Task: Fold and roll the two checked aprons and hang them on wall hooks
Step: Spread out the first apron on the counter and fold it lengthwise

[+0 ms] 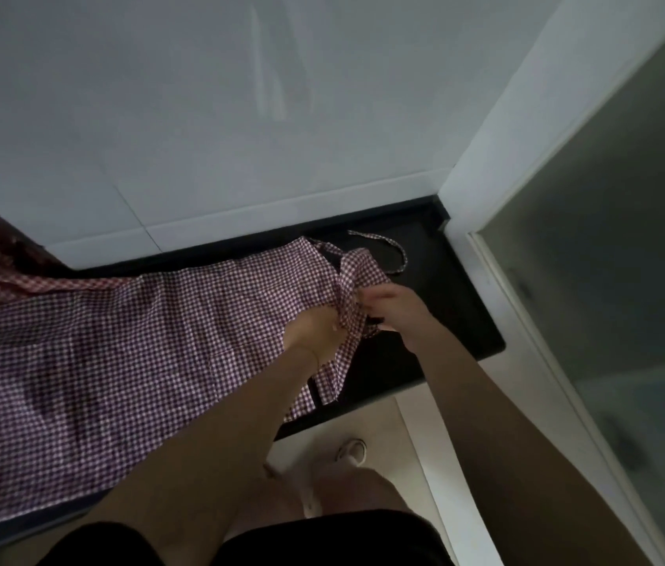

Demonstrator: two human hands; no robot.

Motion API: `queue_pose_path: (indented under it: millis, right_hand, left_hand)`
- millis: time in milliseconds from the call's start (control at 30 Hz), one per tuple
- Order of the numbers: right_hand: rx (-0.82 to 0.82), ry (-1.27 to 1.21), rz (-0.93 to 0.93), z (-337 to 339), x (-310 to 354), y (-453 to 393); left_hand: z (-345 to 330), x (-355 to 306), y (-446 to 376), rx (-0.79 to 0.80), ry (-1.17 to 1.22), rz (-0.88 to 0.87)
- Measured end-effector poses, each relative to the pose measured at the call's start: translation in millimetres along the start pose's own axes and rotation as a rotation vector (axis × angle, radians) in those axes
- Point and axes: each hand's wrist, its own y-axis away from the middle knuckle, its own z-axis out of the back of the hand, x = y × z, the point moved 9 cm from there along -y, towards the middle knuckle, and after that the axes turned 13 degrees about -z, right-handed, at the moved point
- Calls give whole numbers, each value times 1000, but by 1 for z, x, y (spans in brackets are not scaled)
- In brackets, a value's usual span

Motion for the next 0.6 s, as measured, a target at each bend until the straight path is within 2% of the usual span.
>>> queue_pose_path:
  millis: [100, 133, 233, 300, 400, 467, 533, 600]
  right_hand:
    - [-278, 33, -79, 37, -19, -18]
    - [-304, 57, -102, 43, -22, -24]
    - [-159, 158, -132, 30, -17, -38]
    - [-35, 234, -119, 10, -4, -42]
    - [45, 364, -85, -11, 7, -51]
    - [99, 373, -96, -22, 4, -56]
    - [161, 319, -90, -32, 4, -59]
    - [173, 322, -32, -35, 12, -62]
  left_hand:
    - [19, 5, 0, -135, 52, 40]
    - [28, 13, -1, -192, 85, 94]
    - [48, 52, 2, -322, 193, 326]
    - [49, 74, 4, -301, 272, 450]
    - [42, 89, 8, -230, 275, 545]
    - [46, 77, 6, -305, 172, 449]
    - [53, 45, -2, -432, 41, 183]
    - [46, 8, -12, -376, -178, -28]
